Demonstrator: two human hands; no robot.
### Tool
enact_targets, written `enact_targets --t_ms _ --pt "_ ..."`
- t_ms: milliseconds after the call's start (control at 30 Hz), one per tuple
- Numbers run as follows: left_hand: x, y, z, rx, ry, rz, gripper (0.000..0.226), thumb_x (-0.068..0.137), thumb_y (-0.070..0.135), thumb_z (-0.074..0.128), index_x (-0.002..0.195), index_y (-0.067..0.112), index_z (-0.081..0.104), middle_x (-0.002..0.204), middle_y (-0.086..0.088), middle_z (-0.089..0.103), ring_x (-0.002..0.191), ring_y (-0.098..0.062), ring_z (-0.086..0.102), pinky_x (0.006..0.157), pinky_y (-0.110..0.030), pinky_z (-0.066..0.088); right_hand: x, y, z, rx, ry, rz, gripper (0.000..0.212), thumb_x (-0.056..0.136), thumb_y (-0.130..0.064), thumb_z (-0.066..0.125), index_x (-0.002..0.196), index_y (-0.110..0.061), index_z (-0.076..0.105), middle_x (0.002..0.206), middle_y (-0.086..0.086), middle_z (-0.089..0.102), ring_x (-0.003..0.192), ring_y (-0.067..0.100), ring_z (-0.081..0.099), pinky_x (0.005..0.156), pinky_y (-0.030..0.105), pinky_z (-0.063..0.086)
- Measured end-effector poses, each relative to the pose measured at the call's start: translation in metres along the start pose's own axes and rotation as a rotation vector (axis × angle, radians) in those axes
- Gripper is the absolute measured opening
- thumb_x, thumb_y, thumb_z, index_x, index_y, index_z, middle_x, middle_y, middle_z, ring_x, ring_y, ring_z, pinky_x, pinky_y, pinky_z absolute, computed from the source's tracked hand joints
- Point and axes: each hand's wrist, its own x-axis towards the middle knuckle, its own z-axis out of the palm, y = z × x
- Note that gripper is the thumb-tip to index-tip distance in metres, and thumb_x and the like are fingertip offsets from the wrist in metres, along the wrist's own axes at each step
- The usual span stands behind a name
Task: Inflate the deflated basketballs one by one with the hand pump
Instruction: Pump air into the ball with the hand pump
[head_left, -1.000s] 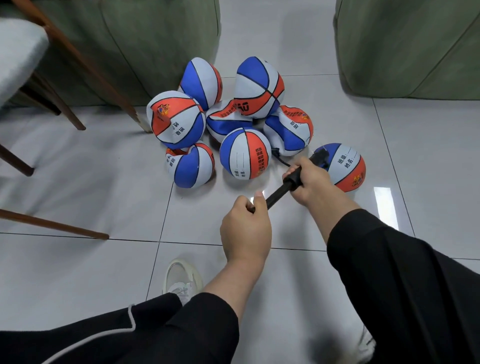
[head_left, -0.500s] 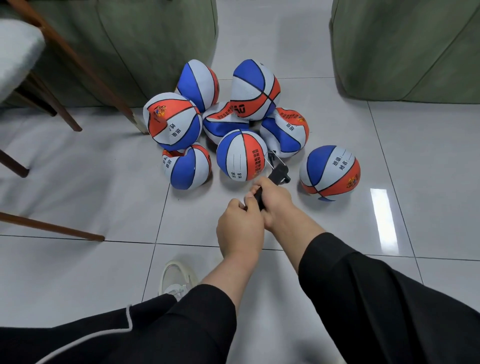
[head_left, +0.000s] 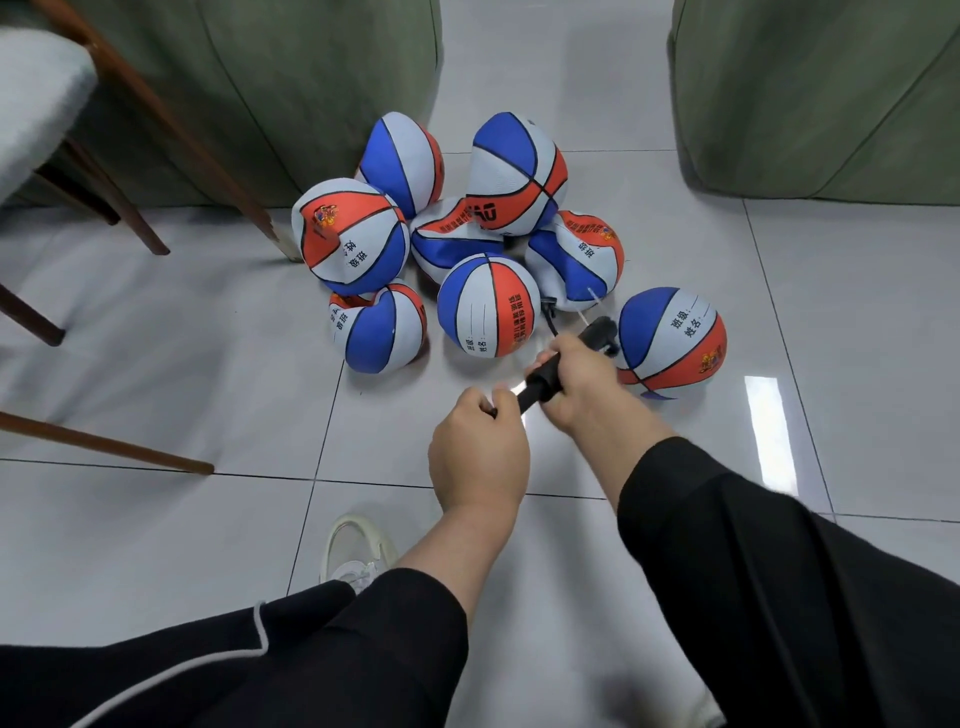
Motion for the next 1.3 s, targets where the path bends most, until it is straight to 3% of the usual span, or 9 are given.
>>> enact_targets --t_ms 167,300,467,633,900,1033,1300 --pt "0.005 -0.010 0.004 0.029 0.018 -0.099 0.046 0.106 0.041 0.042 0.074 0.010 0.054 0.072 -0.006 0.060 0.076 -0.034 0.057 0.062 -0.037 0.042 -0.018 0.043 0.009 -0.111 -0.026 0.022 0.017 0.092 -0.003 0.054 0.076 -0.009 0.051 0.053 0.004 0.048 0.044 0.015 0.045 0.047 0.025 0.048" --pt "0.007 -0.005 0.006 0.059 -0.063 -0.090 0.051 0.105 0.049 0.040 0.076 0.010 0.057 0.074 -0.006 0.063 0.078 -0.033 0.061 0.067 -0.039 0.051 -0.013 0.039 0.004 -0.073 -0.049 0.036 0.020 0.091 -0.002 0.056 0.074 -0.010 0.050 0.055 0.003 0.048 0.045 0.014 0.046 0.049 0.026 0.047" --pt "0.002 0.011 -0.002 0.051 -0.052 -0.025 0.047 0.105 0.048 0.042 0.072 0.015 0.047 0.068 -0.002 0.055 0.071 -0.028 0.054 0.057 -0.035 0.036 0.001 0.001 0.011 -0.063 -0.084 -0.012 0.012 0.091 0.003 0.054 0.084 -0.006 0.051 0.058 0.004 0.047 0.045 0.014 0.045 0.045 0.027 0.046" --pt "-0.014 0.013 -0.009 0.070 -0.078 0.090 0.046 0.104 0.044 0.047 0.066 0.021 0.038 0.061 0.003 0.047 0.061 -0.020 0.044 0.053 -0.033 0.028 0.024 -0.042 -0.012 -0.021 0.061 -0.059 0.014 0.092 0.006 0.056 0.088 -0.006 0.050 0.053 0.004 0.048 0.042 0.013 0.045 0.043 0.023 0.045" --pt "-0.002 -0.001 -0.003 0.101 -0.015 0.008 0.044 0.102 0.039 0.046 0.065 0.016 0.040 0.062 -0.003 0.048 0.062 -0.027 0.042 0.052 -0.035 0.027 0.009 0.013 -0.007 0.031 -0.018 0.061 0.017 0.097 0.001 0.053 0.083 -0.008 0.047 0.059 0.003 0.044 0.043 0.012 0.041 0.048 0.025 0.044" --pt "0.002 -0.010 -0.001 0.096 0.029 -0.074 0.043 0.103 0.039 0.044 0.068 0.014 0.048 0.065 -0.003 0.054 0.067 -0.029 0.051 0.054 -0.034 0.031 -0.010 0.045 0.006 -0.052 -0.056 0.089 0.019 0.094 -0.004 0.056 0.078 -0.010 0.050 0.055 0.004 0.048 0.048 0.016 0.045 0.052 0.030 0.046" --pt "0.002 0.003 0.000 0.141 -0.063 -0.032 0.047 0.103 0.050 0.043 0.070 0.017 0.045 0.068 -0.003 0.055 0.071 -0.031 0.053 0.055 -0.035 0.032 -0.004 0.027 0.004 -0.052 -0.070 0.067 0.015 0.089 0.004 0.055 0.079 -0.007 0.051 0.059 0.006 0.046 0.046 0.016 0.044 0.050 0.028 0.044"
